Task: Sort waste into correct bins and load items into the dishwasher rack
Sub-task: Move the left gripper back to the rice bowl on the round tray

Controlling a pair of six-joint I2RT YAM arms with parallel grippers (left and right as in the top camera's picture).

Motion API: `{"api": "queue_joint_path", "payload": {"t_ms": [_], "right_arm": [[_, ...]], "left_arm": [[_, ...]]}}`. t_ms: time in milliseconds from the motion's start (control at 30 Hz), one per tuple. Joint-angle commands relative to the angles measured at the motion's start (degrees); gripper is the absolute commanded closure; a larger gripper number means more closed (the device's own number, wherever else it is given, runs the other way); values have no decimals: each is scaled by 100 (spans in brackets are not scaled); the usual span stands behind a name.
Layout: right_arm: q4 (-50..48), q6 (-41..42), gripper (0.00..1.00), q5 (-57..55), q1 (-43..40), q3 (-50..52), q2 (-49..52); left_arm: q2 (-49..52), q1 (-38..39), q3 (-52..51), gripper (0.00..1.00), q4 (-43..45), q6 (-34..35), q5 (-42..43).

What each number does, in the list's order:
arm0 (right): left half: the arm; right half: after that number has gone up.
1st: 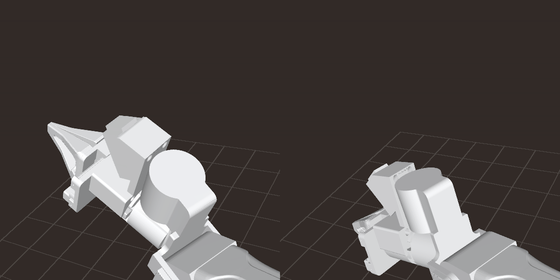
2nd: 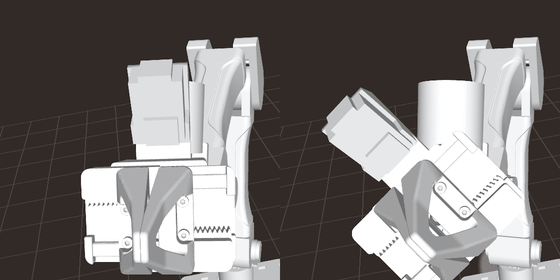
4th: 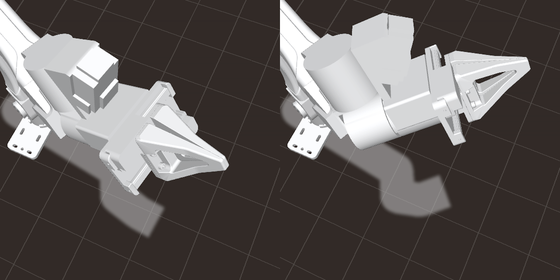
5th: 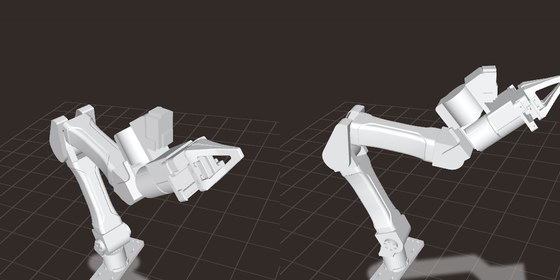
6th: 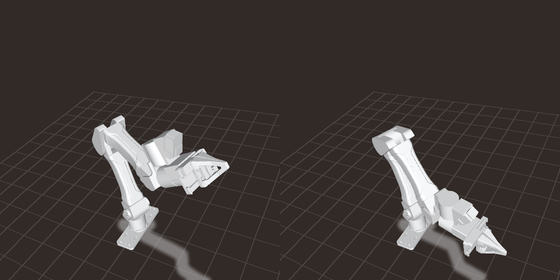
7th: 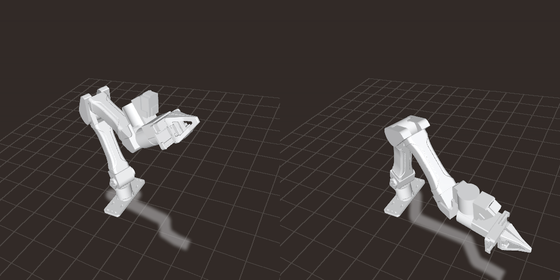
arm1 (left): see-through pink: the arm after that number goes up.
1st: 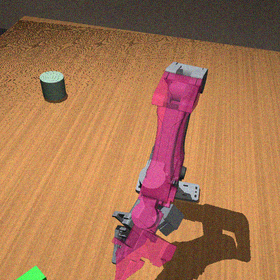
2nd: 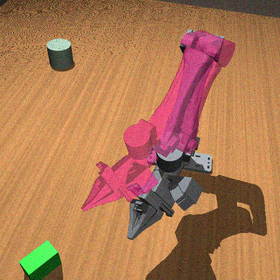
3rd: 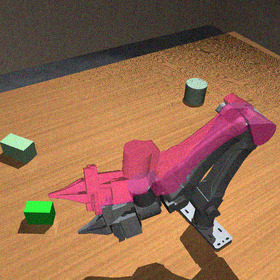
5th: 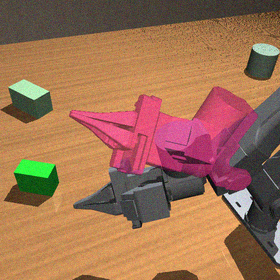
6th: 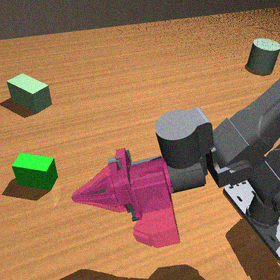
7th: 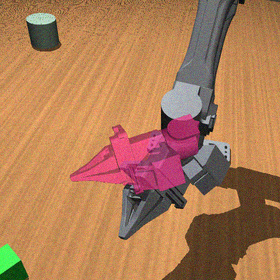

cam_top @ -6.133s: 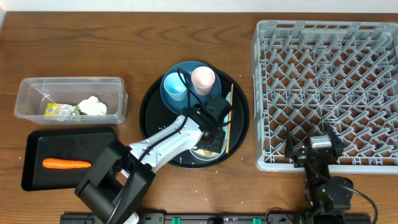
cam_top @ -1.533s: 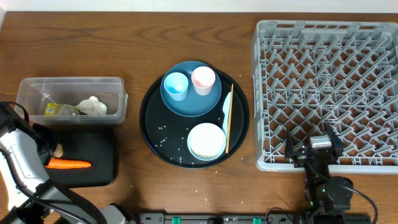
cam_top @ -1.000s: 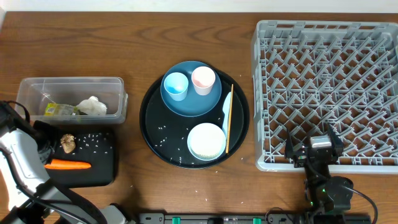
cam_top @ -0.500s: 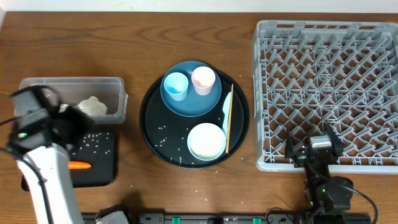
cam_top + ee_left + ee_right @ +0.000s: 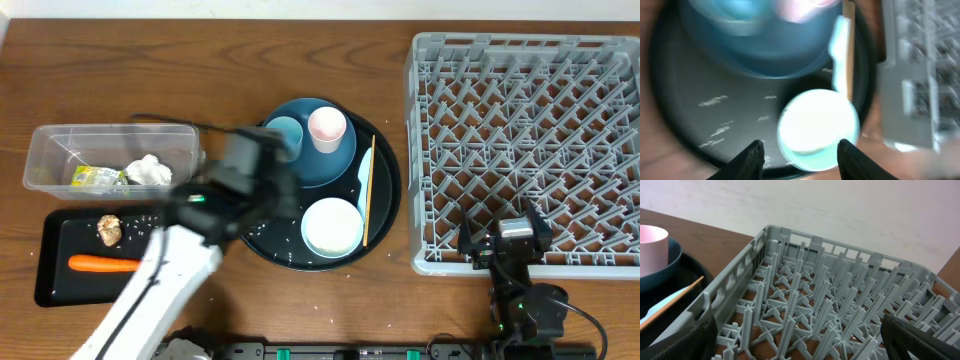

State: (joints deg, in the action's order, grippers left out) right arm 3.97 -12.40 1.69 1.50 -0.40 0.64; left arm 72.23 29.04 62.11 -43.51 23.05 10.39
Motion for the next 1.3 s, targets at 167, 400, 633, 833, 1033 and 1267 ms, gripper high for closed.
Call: {"api": "queue_joint_path", "payload": {"t_ms": [167, 400, 633, 833, 1033, 1267], "right_arm": [[17, -31, 1, -15, -31, 9, 0], [17, -31, 1, -15, -31, 9, 0], [17, -31, 1, -15, -31, 9, 0], [17, -31, 1, -15, -31, 9, 0], [17, -31, 1, -15, -31, 9, 0], [17, -31, 1, -15, -31, 9, 0]], "left_arm": [[1344, 1491, 103, 51, 868, 251, -57], [1991, 1891, 103, 50, 1036, 251, -579], [2079, 2072, 103, 50, 1049, 251, -852], [2188, 2118, 101, 51, 1047, 258, -852], [2404, 2227, 101, 51, 1113, 278, -850], [2616, 2417, 101, 51, 1196, 278, -852]]}}
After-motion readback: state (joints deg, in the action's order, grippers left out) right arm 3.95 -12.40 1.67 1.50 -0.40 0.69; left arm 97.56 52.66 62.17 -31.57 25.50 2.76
